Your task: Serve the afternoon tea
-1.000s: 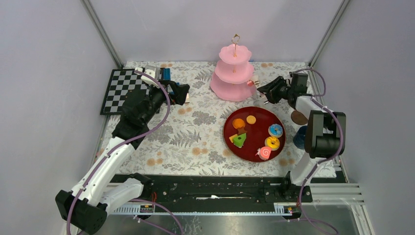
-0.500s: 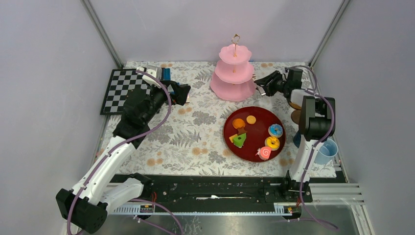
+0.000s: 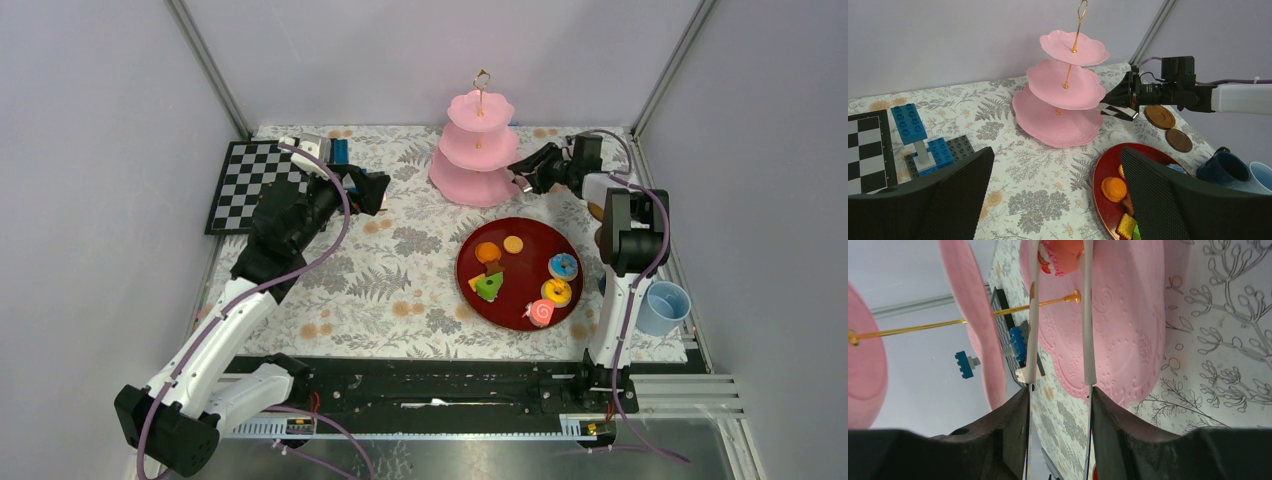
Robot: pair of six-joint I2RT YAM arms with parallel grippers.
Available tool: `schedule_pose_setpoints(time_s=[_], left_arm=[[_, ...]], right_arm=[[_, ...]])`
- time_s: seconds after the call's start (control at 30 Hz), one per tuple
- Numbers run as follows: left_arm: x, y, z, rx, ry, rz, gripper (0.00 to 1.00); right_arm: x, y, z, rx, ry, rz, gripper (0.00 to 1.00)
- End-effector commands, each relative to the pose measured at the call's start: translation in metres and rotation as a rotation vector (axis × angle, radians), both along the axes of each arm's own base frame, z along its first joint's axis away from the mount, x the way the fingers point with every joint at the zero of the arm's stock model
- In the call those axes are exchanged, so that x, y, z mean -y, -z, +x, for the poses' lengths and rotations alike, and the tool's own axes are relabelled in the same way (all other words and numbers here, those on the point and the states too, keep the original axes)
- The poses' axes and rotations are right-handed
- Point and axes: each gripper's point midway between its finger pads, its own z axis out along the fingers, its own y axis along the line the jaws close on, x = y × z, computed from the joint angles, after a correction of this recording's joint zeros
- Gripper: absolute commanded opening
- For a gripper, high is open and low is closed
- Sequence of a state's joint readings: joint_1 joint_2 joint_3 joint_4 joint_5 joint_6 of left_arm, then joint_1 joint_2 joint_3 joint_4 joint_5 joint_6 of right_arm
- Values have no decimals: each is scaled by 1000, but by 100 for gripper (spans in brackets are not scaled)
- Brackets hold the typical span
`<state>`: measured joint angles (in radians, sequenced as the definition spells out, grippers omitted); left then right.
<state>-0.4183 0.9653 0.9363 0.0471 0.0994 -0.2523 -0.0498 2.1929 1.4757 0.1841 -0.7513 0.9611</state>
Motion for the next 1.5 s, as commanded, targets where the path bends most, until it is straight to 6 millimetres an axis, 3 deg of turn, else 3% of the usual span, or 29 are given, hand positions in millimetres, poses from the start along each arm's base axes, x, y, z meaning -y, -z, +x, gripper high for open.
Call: schedule_pose_setpoints(time_s=[0.0,0.43,1.03,1.3,1.47], left_arm=[[6,-31,-2,73,29,-42,99],[6,-30,-2,69,31,-42,99],[7,-29,-2,66,36,-43,99],[8,-29,-2,64,37,-44,99],[8,-29,-2,65,37,-45,99]], right_arm=[[-8,-11,3,27,-44,-34,47],[-1,-2,-1,-9,-16,-87,58],[17,-26,-14,45,11,-43,58],[28,-31,-27,51,30,-45,58],[38,-38,-49,53,37,-95,57]])
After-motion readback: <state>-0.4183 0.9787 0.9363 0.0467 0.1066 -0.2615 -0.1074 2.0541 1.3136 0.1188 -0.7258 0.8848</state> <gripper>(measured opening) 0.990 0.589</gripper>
